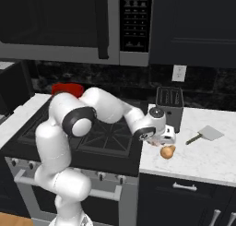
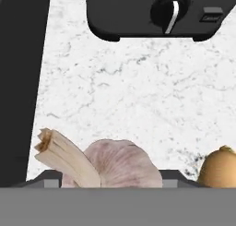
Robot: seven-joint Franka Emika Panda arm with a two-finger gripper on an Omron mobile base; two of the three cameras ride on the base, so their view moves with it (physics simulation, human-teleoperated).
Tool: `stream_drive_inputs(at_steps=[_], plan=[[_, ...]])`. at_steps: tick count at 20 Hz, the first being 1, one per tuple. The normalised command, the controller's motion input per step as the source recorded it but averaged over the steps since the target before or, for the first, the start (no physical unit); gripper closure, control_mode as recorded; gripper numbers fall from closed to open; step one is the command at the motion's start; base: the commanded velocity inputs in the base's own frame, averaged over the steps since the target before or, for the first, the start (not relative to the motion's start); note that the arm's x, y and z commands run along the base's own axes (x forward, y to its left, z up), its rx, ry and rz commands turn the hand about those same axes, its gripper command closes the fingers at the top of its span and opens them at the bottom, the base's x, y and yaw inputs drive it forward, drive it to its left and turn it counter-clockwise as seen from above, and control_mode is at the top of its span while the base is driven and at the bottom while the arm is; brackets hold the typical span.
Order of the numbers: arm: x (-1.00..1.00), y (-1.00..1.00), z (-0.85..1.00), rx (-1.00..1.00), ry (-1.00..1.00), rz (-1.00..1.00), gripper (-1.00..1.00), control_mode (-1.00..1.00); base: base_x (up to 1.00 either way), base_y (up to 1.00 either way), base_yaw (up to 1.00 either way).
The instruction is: Put the squash and garlic in the pot. Retrieve the spatula and lightly stir the vegetables in the pot.
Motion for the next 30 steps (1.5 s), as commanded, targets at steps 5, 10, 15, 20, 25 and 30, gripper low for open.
stream_drive_inputs(at_steps=[5,10,15,20,25,30], plan=[[-0.40,0.74,0.99,0.01,-0.15,0.08,1.00,-1.00,0.00,0.00,0.00],[-0.16,1.00,1.00,0.00,-0.08,0.07,1.00,-1.00,0.00,0.00,0.00],[0.00,1.00,0.96,0.00,-0.04,0.07,1.00,-1.00,0.00,0.00,0.00],[0.04,1.00,0.68,0.00,-0.05,0.03,1.00,-1.00,0.00,0.00,0.00],[0.15,1.00,0.47,0.00,-0.08,0.00,1.00,-1.00,0.00,0.00,0.00],[0.12,1.00,0.35,0.00,-0.07,0.00,1.00,-1.00,0.00,0.00,0.00]])
